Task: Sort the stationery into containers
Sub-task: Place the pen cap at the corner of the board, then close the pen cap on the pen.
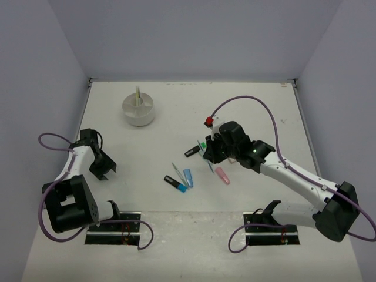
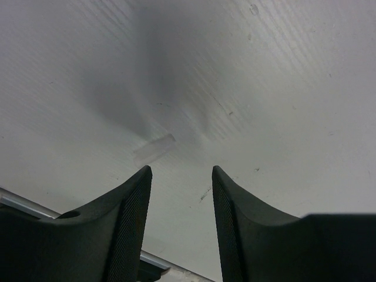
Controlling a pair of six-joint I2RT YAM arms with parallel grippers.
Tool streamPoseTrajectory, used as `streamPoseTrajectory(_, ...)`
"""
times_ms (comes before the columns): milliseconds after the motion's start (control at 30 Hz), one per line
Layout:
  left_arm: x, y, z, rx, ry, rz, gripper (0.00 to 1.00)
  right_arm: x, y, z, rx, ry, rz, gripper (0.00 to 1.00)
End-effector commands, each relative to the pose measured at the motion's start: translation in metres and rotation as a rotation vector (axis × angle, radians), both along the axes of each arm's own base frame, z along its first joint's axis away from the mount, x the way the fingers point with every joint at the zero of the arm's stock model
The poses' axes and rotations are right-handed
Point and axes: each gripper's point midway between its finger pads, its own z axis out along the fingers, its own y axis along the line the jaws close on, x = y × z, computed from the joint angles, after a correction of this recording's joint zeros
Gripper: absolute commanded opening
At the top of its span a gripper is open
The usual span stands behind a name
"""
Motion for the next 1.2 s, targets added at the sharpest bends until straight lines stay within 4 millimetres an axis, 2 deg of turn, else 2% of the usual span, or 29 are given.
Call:
streamPoseTrajectory(0,0.007,-0.003,0.001,0.003,-0.015,-0.021,0.47,-0.001,0.006,0.013,0.053,-0.030,0.031,0.00)
streamPoseTrajectory(133,0.002,-0.012,-0.007,0.017,0.035,-0.056,0.44,-0.003,0.008,0.017,0.067,-0.031,0.044,0.00)
streamPoseTrajectory(333,-0.004,-0.003,0.000,0.102,0.074,-0.008,0.43,-0.006,0.009,0.020,0.082,-0.032,0.055,0.00)
streamPoseTrajectory(400,0.003,0.000,0.010,0.119,0.047,0.001,0.43,-0.006,0.009,0.022,0.089,-0.036,0.057,0.00)
streamPoseTrajectory(500,0.027,-0.001,0.028,0.101,-0.030,-0.057,0.44,-0.007,0.010,0.023,0.096,-0.037,0.060,0.00)
streamPoseTrajectory(567,0.047,-0.004,0.036,0.078,-0.081,-0.152,0.36,-0.007,0.010,0.023,0.096,-0.037,0.061,0.00)
streamPoseTrajectory(600,0.060,-0.008,0.042,0.064,-0.121,-0.264,0.49,-0.008,0.010,0.023,0.096,-0.036,0.062,0.00)
streamPoseTrajectory(633,0.071,-0.008,0.047,0.061,-0.149,-0.364,0.71,-0.008,0.010,0.024,0.097,-0.037,0.062,0.00)
streamPoseTrajectory(667,0.073,-0.005,0.046,0.072,-0.130,-0.384,0.92,-0.008,0.010,0.025,0.099,-0.040,0.062,0.00)
streamPoseTrajectory(700,0.074,0.002,0.047,0.102,-0.111,-0.394,1.00,-0.008,0.009,0.025,0.100,-0.041,0.061,0.00)
streamPoseTrajectory(800,0.076,0.012,0.052,0.163,-0.106,-0.447,1.00,-0.008,0.009,0.025,0.100,-0.042,0.060,0.00)
streamPoseTrajectory(933,0.084,0.028,0.082,0.284,-0.187,-0.481,1.00,-0.009,0.010,0.026,0.108,-0.042,0.068,0.00)
streamPoseTrajectory(1033,0.082,0.047,0.098,0.387,-0.149,-0.483,1.00,-0.010,0.011,0.027,0.114,-0.044,0.072,0.00)
streamPoseTrajectory(1167,0.082,0.043,0.109,0.416,-0.195,-0.613,1.00,-0.010,0.011,0.028,0.118,-0.048,0.075,0.00)
